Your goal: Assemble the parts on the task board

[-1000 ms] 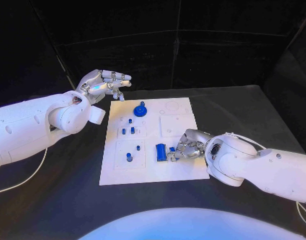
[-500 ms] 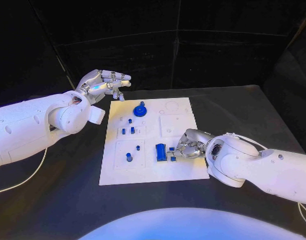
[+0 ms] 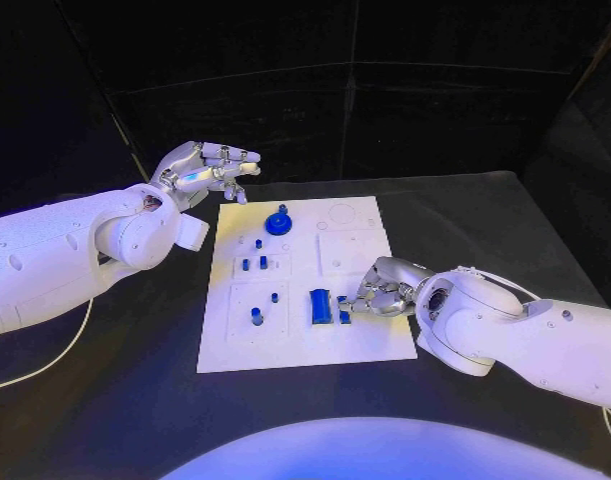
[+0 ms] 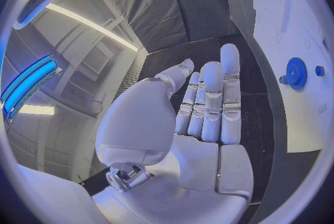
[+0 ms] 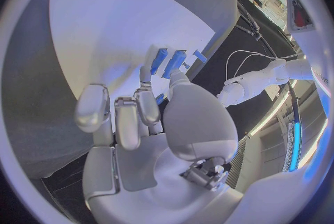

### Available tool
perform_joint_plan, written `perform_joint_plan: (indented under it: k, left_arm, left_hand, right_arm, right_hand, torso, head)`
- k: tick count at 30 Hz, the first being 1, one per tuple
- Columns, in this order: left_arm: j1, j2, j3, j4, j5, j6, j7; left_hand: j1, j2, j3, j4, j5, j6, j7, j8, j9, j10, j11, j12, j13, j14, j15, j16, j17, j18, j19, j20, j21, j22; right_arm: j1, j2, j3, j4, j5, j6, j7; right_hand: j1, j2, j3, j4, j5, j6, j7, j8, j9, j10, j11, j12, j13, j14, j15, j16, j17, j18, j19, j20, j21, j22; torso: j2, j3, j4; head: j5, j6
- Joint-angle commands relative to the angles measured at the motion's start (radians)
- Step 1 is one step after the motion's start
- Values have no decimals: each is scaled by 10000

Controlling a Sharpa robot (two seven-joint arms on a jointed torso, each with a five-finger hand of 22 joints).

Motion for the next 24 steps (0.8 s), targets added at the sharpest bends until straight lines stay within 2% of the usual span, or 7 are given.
perform_joint_plan:
  k: [1, 3, 8, 13, 24]
  left_arm:
    - [11, 7, 6, -2, 34, 103, 48]
    - [10, 6, 6, -3, 34, 102, 48]
    - [10, 7, 5, 4, 34, 100, 47]
    - [10, 2, 5, 8, 34, 94, 46]
    - [11, -7, 4, 18, 34, 95, 46]
  left_hand:
    - [-12, 61, -18, -4, 13, -45, 34, 44, -3, -86, 5, 36, -11, -66, -5, 24, -7, 141, -32, 54, -38, -13]
    - [-12, 61, -18, -4, 13, -45, 34, 44, -3, -86, 5, 36, -11, -66, -5, 24, -7, 141, -32, 54, -38, -13]
    - [-12, 61, -18, -4, 13, -45, 34, 44, -3, -86, 5, 36, -11, -66, -5, 24, -7, 141, -32, 54, -38, -13]
    - [-12, 61, -18, -4, 13, -45, 34, 44, -3, -86, 5, 36, -11, -66, -5, 24, -7, 141, -32, 54, -38, -13]
    - [-12, 66, -16, -2, 14, -49, 35, 45, -4, -93, 6, 41, -12, -65, -3, 32, 1, 141, -32, 55, -41, -15]
  right_arm:
    - [12, -50, 4, 11, -194, 47, 332]
    - [12, -61, 4, 6, -213, 218, 434]
    - [13, -59, 4, 14, -231, 495, 573]
    - [13, -48, 3, 12, -252, 589, 578]
    - [13, 62, 3, -154, -350, 531, 302]
  right_hand:
    - [704, -101, 75, -412, -55, -109, -4, 57, 25, 13, -36, 8, -24, 665, -82, -1, 680, -80, 4, -68, -29, -41]
    - [1159, -129, 104, -706, -316, -136, 13, 46, 38, -15, -24, -27, -46, 661, -72, -12, 667, -75, -21, -64, -56, -78]
    - [1469, -118, 52, -935, -656, -142, 34, 32, 51, -26, -5, -41, -50, 661, -52, -15, 671, -74, -34, -47, -71, -90]
    - [1467, -101, 30, -939, -696, -139, 41, 30, 53, -24, -1, -40, -48, 661, -49, -13, 674, -74, -36, -44, -74, -92]
    - [1257, 125, -139, -792, -638, -101, 39, 30, 71, -5, 6, -25, -33, 667, -37, -4, 697, -77, -19, -27, -63, -60]
  torso:
    - [0, -5, 10]
    - [9, -5, 3]
    - [13, -7, 10]
    - [12, -7, -1]
    - [19, -2, 8]
  head:
    - [-16, 17]
    - [-16, 22]
    - [-11, 22]
    - [-5, 22]
    - [10, -11]
